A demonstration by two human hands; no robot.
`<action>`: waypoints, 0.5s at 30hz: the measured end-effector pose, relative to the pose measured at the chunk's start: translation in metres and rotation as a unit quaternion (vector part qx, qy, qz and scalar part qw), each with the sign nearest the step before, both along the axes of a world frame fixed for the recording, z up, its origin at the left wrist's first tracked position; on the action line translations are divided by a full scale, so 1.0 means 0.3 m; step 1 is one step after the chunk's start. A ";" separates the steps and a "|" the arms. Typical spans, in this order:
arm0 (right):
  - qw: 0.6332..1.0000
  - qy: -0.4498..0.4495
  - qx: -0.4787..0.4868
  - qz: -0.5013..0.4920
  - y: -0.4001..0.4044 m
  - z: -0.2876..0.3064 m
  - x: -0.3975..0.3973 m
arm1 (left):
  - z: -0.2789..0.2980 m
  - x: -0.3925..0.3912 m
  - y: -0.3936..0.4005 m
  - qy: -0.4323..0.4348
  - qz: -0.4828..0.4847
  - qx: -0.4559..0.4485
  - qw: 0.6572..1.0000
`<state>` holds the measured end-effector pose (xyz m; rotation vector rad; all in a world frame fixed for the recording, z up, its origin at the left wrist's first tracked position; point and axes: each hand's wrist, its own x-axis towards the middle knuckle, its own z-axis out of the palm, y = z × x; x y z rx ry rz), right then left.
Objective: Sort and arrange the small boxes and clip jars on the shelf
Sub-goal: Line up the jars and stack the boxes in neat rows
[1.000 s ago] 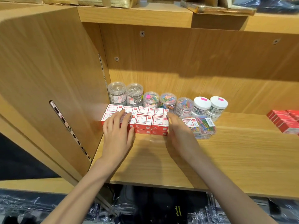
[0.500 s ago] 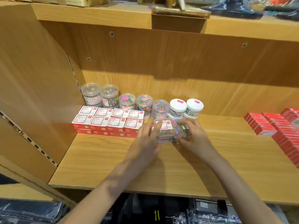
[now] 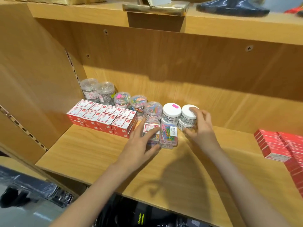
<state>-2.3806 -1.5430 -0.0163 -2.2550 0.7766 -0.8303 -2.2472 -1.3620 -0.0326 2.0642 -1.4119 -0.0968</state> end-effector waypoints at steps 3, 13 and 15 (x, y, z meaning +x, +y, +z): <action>1.000 0.023 0.010 0.000 -0.008 -0.013 0.008 | 0.006 -0.004 0.003 0.020 -0.003 -0.001 1.000; 0.997 0.051 -0.036 -0.034 -0.008 0.039 -0.002 | 0.022 0.048 0.005 0.030 -0.046 0.015 0.998; 0.995 0.052 -0.083 -0.012 -0.007 0.103 0.012 | 0.025 0.061 0.006 0.025 -0.049 0.018 0.998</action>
